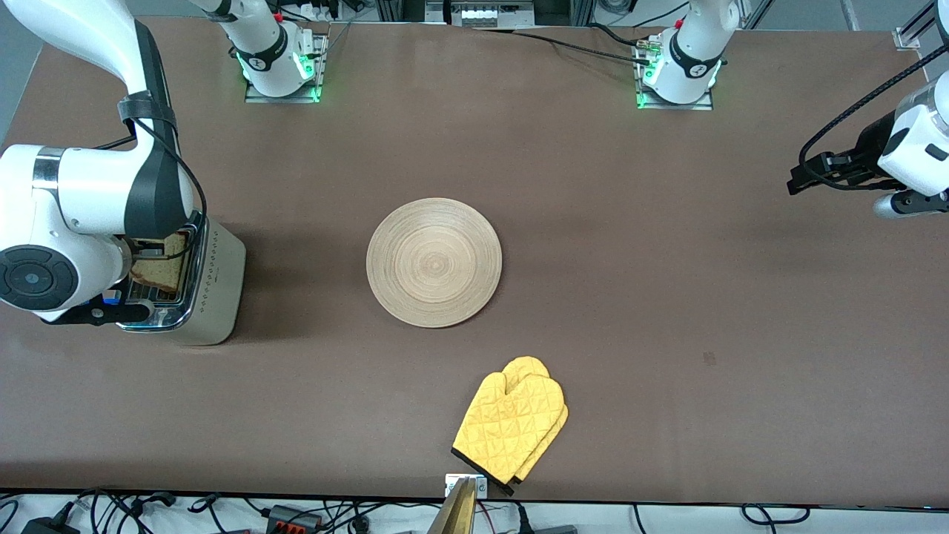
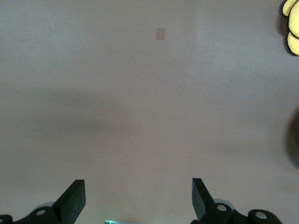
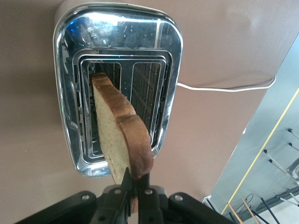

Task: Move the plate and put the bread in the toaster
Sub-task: 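Lower the bread into the toaster slot and open the right gripper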

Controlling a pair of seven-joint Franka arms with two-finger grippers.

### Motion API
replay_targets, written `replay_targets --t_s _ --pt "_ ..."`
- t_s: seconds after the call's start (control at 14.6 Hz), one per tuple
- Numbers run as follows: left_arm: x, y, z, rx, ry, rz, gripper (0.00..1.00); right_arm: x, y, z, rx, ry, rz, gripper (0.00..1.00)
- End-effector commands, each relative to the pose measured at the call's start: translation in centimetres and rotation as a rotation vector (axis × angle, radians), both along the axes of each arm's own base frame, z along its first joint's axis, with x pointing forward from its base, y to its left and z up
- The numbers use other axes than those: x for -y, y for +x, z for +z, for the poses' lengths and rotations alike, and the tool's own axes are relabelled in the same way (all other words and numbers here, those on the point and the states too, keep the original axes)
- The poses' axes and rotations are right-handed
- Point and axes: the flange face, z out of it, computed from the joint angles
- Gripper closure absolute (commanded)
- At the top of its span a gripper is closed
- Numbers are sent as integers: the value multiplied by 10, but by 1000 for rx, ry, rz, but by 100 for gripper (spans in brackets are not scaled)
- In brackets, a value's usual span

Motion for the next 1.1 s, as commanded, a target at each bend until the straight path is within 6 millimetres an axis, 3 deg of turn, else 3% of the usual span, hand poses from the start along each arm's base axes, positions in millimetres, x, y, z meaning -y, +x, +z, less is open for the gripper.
replay_targets --t_s 0.0,0.07,0.14,0.55,0.69,1.03 --pt "0 2 5 -4 10 -21 0 3 2 -10 16 -5 -2 79" --pt "0 2 5 -4 10 -21 0 5 3 -9 26 -3 -8 12" --pt "-1 2 5 -6 10 -20 0 6 2 -6 32 -4 -12 0" --pt "-2 2 5 -7 9 -20 0 -12 -4 45 123 6 -10 0" --pt "-2 2 4 -11 9 -20 0 -14 -4 76 181 19 0 0" --pt "-3 2 4 -11 9 -18 0 13 -17 128 261 269 -107 0"
